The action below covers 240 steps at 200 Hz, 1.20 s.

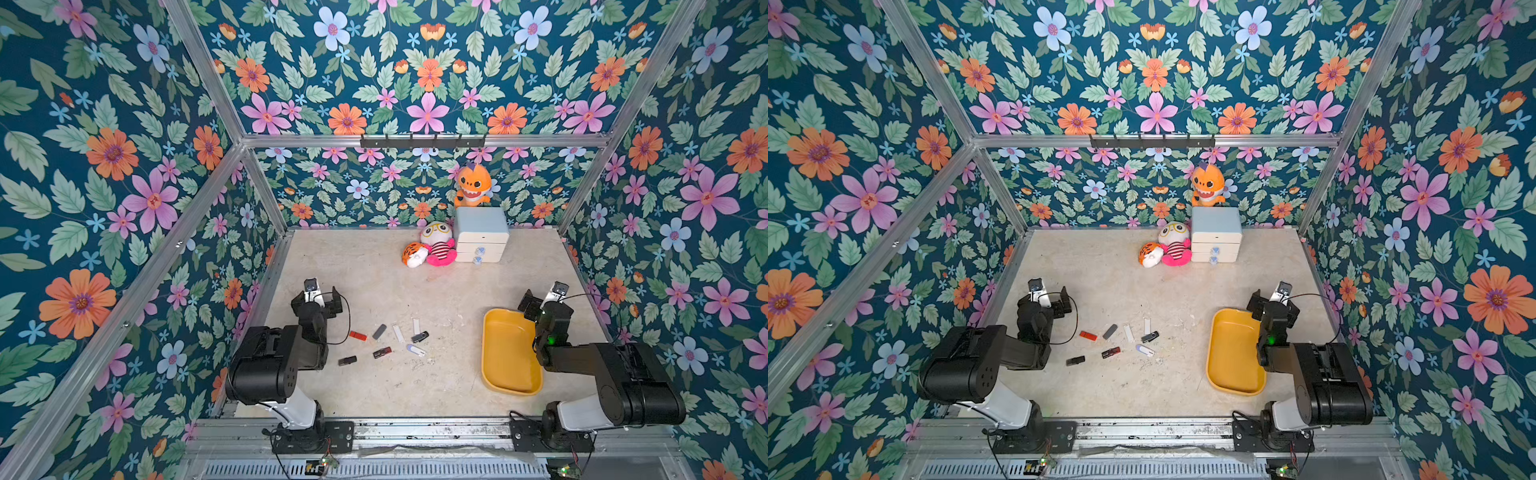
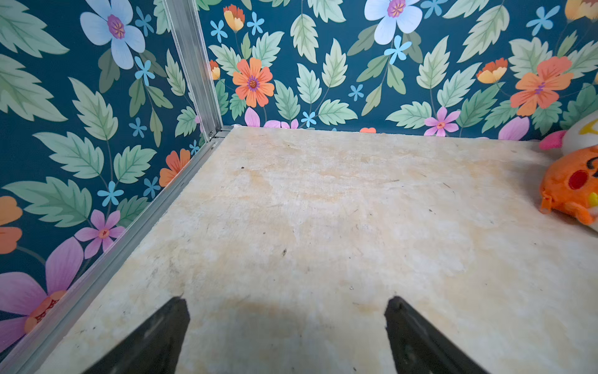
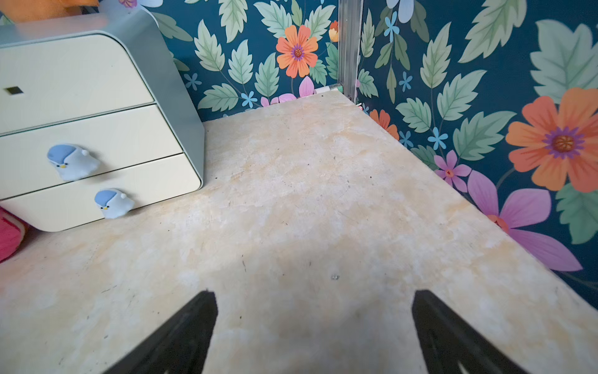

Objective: Put the usb flash drive into the storage box
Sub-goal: Pick up the USB flash from the center of the board.

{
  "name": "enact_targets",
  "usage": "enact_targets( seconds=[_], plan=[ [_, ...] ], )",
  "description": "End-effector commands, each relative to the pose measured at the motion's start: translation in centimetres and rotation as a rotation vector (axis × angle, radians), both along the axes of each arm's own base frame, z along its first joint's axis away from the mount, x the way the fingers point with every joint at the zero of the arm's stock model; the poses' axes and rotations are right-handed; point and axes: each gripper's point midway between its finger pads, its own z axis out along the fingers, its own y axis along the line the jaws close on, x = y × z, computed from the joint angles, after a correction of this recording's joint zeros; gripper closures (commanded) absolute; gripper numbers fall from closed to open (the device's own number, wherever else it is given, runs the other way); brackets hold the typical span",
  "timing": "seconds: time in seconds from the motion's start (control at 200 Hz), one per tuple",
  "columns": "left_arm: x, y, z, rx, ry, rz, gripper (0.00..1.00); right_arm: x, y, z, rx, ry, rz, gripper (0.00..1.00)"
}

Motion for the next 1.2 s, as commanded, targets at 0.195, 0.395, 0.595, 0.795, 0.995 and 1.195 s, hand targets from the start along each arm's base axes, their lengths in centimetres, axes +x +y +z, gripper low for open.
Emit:
enact_targets(
  seconds=[0.195,0.395,0.595,0.795,0.995,1.195],
  plan=[
    [0.1,-0.1,0.2,-0.003,-0.008,-0.008,0.01,0.3,0.1,0.8,0.004,-0.032,0.002,0.01],
    [0.1,-0.1,0.2,-0.003,-0.008,-0.006,0.01,0.3,0.1,0.8,0.004,-0.032,0.002,0.01],
    [0.1,-0.1,0.2,-0.003,-0.008,-0.006,0.01,0.3,0.1,0.8,0.004,-0.032,0.002,0.01],
    [0.1,-0.1,0.2,-0.003,-0.007,-0.007,0.01,0.3,0.1,0.7,0.004,-0.031,0.002,0.01],
    [-0.8,1.6,1.2,0.01,-0.04,0.14,0.01,0.3,0.1,0.8,0.004,-0.032,0.002,0.01],
    [-2.0,-1.3,7.0,0.06,-0.123,0.1,0.01,0.2,-0.1,1.5,-0.011,-0.045,-0.013,0.01]
  ],
)
